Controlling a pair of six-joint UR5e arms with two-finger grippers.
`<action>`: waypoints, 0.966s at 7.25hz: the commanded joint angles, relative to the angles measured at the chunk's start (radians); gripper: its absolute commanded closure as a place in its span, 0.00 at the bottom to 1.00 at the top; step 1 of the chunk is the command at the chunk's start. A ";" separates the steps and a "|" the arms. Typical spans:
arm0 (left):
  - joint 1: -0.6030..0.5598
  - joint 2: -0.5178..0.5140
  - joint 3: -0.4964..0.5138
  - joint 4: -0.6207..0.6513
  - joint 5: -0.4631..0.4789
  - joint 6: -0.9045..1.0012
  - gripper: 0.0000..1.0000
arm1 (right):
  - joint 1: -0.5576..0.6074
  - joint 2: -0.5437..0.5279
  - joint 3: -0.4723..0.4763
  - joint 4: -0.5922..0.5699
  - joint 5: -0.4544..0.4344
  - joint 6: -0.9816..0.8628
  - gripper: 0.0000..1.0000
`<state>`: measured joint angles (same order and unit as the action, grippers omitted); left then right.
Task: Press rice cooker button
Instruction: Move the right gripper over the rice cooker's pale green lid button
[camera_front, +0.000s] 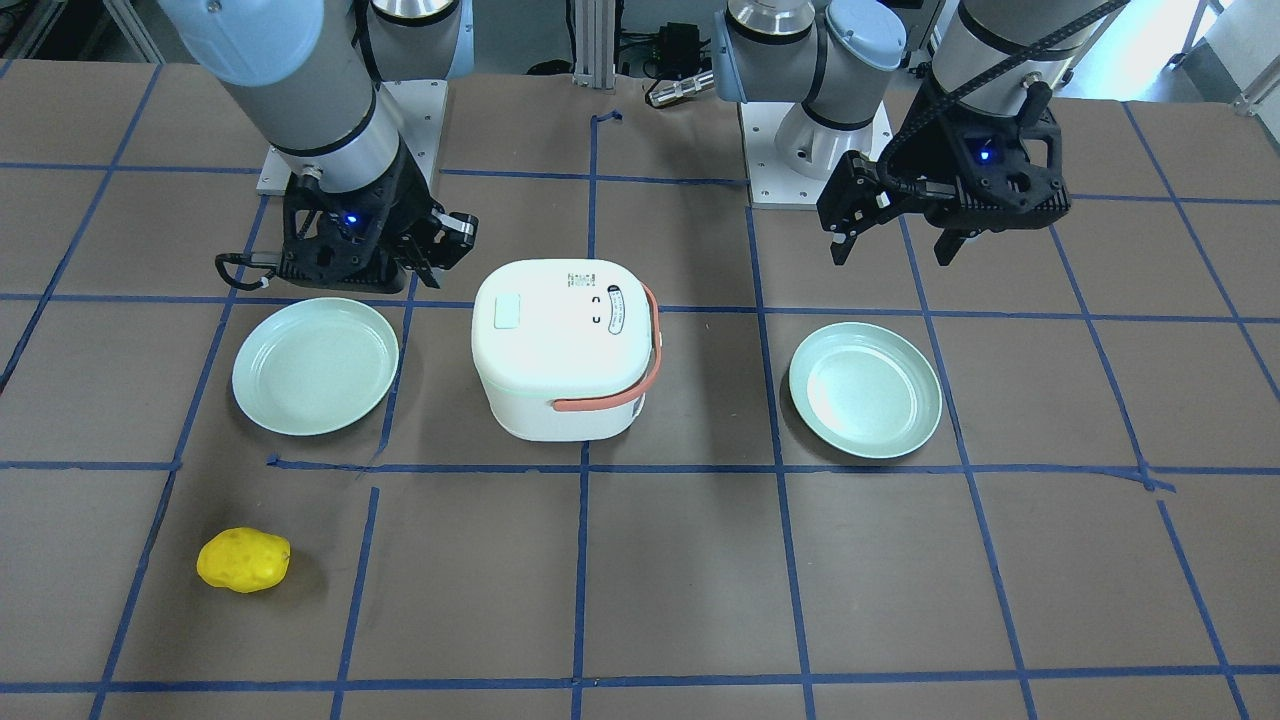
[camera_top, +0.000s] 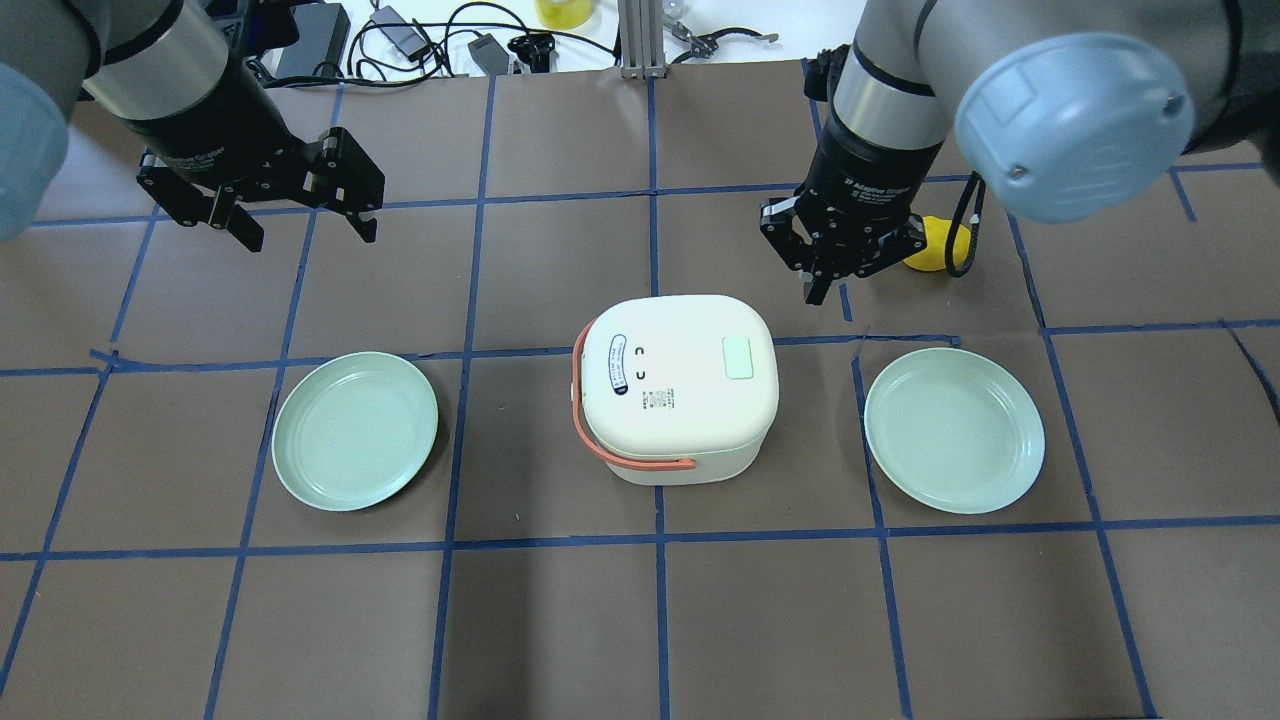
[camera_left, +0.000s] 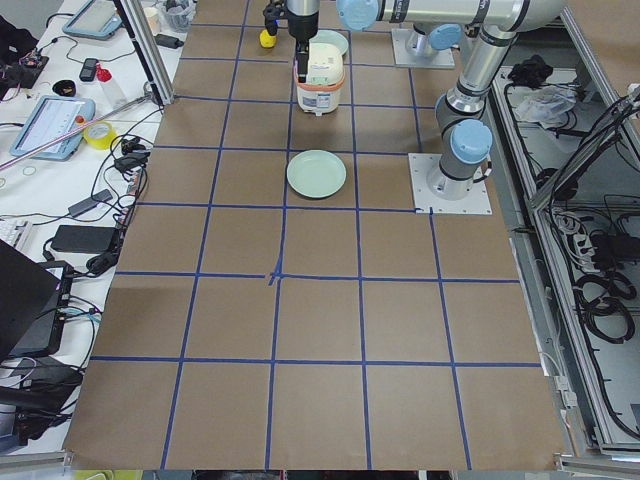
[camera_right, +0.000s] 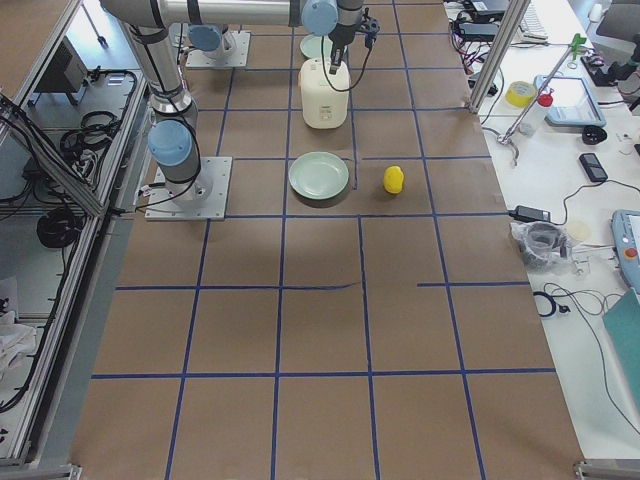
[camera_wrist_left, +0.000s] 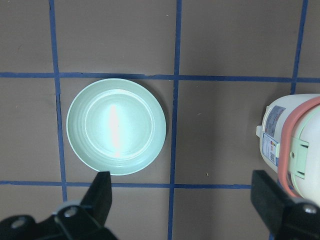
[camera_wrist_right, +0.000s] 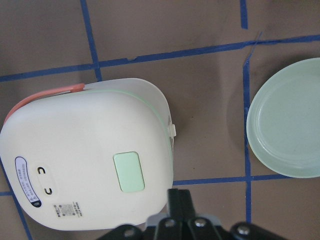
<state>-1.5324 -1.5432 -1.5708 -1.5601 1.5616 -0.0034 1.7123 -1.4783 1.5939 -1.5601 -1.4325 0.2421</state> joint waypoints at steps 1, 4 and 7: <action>0.000 0.000 0.000 0.000 0.000 0.000 0.00 | 0.029 0.012 0.067 -0.082 0.050 0.002 1.00; 0.000 0.000 0.000 0.000 0.000 0.000 0.00 | 0.052 0.013 0.161 -0.188 0.052 0.003 1.00; 0.000 0.000 0.000 0.000 0.000 0.000 0.00 | 0.055 0.021 0.169 -0.195 0.058 0.002 1.00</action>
<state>-1.5325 -1.5432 -1.5708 -1.5601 1.5616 -0.0031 1.7662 -1.4600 1.7593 -1.7504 -1.3793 0.2435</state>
